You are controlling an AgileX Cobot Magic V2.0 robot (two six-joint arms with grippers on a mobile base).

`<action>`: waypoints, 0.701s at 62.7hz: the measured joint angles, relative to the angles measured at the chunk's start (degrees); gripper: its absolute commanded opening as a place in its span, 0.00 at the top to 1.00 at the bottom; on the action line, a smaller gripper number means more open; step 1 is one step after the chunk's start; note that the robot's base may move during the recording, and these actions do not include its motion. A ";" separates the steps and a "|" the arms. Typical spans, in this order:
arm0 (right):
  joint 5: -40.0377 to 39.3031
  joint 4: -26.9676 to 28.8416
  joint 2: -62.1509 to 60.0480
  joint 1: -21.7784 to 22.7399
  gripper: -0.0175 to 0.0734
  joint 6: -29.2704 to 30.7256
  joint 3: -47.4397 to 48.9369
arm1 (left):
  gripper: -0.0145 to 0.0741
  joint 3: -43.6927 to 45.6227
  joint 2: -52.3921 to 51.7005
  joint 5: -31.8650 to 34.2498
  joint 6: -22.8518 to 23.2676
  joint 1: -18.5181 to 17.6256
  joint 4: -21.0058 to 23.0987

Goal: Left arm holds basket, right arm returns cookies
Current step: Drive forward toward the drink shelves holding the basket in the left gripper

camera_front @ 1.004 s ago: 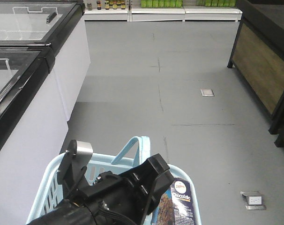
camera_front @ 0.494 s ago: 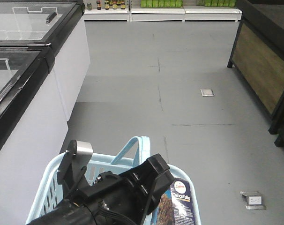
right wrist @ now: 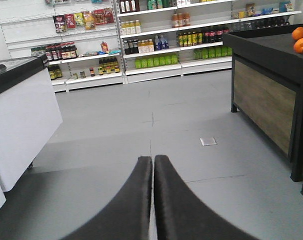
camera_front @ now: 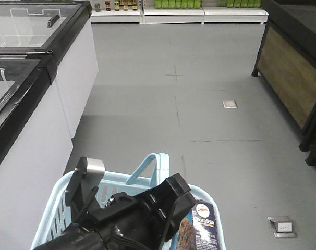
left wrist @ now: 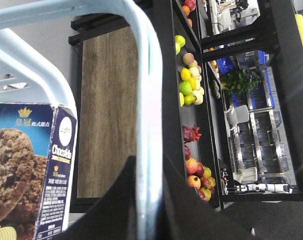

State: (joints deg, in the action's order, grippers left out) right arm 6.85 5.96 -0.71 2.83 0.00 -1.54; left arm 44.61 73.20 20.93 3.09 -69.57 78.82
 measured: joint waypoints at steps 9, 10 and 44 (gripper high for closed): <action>0.00 0.00 0.00 0.00 0.82 0.00 0.00 | 0.84 0.00 0.00 0.00 0.00 0.00 0.00; 0.00 0.00 0.00 0.00 0.82 0.00 0.00 | 0.84 0.00 0.00 0.00 0.00 0.00 0.00; 0.00 0.00 0.00 0.00 0.82 0.00 0.00 | 0.84 0.00 0.00 0.00 0.00 0.00 0.00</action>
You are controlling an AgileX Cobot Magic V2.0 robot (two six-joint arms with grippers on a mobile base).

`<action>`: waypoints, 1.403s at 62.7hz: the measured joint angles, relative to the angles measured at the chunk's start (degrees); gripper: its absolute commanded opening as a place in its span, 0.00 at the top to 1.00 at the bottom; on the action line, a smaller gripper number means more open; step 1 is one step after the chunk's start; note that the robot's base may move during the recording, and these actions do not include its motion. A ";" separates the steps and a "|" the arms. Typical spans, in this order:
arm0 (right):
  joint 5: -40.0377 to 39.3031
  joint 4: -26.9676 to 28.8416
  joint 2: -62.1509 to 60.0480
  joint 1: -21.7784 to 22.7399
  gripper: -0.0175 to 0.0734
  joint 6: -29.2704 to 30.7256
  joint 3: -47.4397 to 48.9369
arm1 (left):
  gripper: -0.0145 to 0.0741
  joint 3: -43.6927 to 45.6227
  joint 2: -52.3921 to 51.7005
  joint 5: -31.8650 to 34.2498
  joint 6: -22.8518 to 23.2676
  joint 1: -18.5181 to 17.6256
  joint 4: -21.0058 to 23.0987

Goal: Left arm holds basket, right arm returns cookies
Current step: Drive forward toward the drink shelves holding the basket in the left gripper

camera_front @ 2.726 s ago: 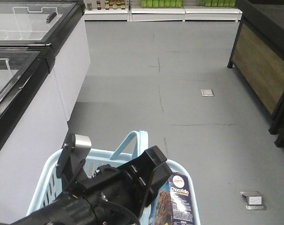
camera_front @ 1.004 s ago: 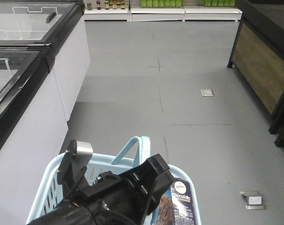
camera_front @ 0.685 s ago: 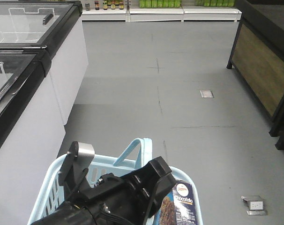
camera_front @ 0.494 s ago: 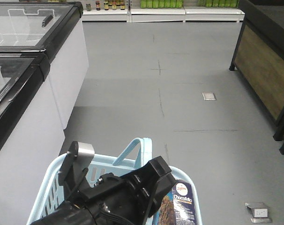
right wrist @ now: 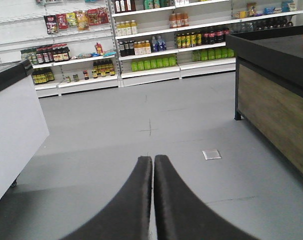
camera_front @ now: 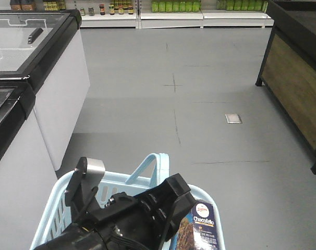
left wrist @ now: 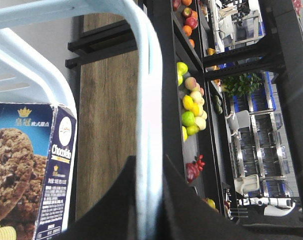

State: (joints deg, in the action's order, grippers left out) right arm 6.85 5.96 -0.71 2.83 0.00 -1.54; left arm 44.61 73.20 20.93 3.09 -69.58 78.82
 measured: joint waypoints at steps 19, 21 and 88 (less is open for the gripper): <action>0.00 0.00 0.00 0.00 0.82 0.00 0.00 | 0.84 0.00 0.00 0.00 0.00 0.00 0.00; 0.00 0.00 0.00 0.00 0.82 0.00 0.00 | 0.84 0.00 0.00 0.00 0.00 0.00 0.00; 0.00 0.00 0.00 0.00 0.82 0.00 0.00 | 0.84 0.00 -0.07 0.00 0.00 0.00 0.00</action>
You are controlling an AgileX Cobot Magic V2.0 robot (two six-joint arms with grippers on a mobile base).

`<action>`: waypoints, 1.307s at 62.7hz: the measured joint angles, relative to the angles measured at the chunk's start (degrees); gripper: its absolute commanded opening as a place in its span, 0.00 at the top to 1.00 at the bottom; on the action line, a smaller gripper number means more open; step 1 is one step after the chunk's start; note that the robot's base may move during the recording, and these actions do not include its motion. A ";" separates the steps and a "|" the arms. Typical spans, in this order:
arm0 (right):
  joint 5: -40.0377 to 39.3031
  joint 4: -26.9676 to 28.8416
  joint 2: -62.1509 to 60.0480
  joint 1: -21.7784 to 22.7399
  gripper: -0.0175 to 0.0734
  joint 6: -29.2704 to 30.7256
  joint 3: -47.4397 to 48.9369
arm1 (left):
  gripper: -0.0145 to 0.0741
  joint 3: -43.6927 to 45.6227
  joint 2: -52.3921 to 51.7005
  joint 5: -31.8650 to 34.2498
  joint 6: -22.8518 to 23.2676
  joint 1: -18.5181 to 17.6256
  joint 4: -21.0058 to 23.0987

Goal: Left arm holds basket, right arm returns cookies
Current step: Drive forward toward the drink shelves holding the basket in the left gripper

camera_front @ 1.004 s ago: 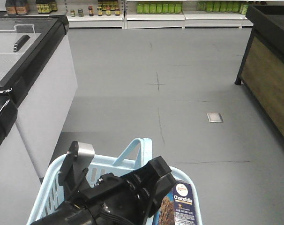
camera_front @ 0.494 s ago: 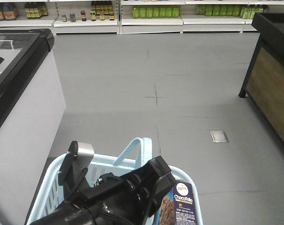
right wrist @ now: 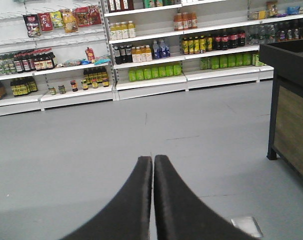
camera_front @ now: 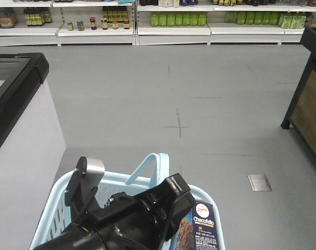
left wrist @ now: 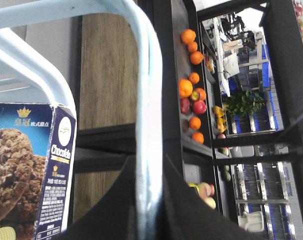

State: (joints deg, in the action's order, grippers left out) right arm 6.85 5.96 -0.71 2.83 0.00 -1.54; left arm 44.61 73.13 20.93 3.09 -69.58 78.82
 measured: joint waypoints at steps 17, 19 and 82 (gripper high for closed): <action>0.00 0.00 0.00 0.00 0.82 0.00 0.00 | 0.84 0.00 0.00 0.00 0.00 0.00 0.00; 0.00 0.00 0.00 0.00 0.82 0.00 0.00 | 0.84 0.00 -0.01 0.00 0.00 0.00 0.00; 0.00 0.00 0.00 0.00 0.82 0.00 0.00 | 0.84 0.00 -0.12 0.00 0.00 0.00 0.00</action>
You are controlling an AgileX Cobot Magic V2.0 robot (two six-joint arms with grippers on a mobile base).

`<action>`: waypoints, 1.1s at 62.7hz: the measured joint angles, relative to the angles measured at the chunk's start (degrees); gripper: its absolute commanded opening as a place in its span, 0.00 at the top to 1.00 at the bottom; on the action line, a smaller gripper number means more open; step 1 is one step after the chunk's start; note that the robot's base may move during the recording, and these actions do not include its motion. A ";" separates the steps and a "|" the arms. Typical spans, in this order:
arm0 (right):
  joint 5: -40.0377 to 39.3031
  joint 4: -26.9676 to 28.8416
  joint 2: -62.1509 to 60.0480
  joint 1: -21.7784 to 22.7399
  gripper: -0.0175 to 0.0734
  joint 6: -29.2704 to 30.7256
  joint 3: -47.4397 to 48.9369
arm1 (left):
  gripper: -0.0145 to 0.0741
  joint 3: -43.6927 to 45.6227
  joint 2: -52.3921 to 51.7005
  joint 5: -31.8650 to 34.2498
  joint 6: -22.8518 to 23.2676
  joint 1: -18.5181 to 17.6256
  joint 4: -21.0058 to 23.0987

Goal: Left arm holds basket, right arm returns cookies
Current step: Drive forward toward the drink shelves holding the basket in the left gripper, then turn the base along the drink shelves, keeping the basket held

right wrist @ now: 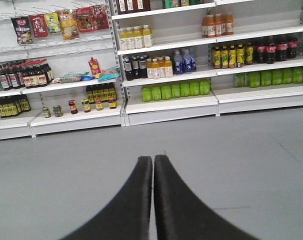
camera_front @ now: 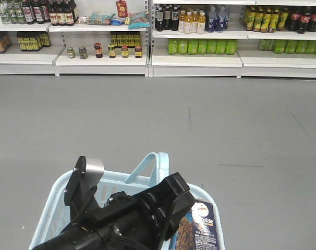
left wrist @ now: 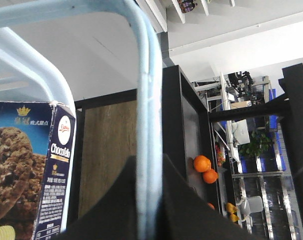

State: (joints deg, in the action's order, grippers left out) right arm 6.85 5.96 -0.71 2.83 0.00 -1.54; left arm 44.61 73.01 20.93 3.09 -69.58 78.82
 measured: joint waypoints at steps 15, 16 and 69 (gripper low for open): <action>0.00 0.00 0.00 0.00 0.82 0.00 0.00 | 0.84 0.00 0.00 0.00 0.00 0.00 0.00; 0.00 0.00 0.00 0.00 0.82 0.00 0.00 | 0.84 0.00 0.00 0.00 0.00 0.00 0.00; 0.00 0.00 0.00 0.00 0.82 0.00 0.00 | 0.84 -0.05 -0.28 -0.06 0.00 0.00 0.00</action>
State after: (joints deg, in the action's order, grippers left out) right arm 6.85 5.96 -0.71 2.83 0.00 -1.54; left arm 44.57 72.73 20.87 3.09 -69.58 78.82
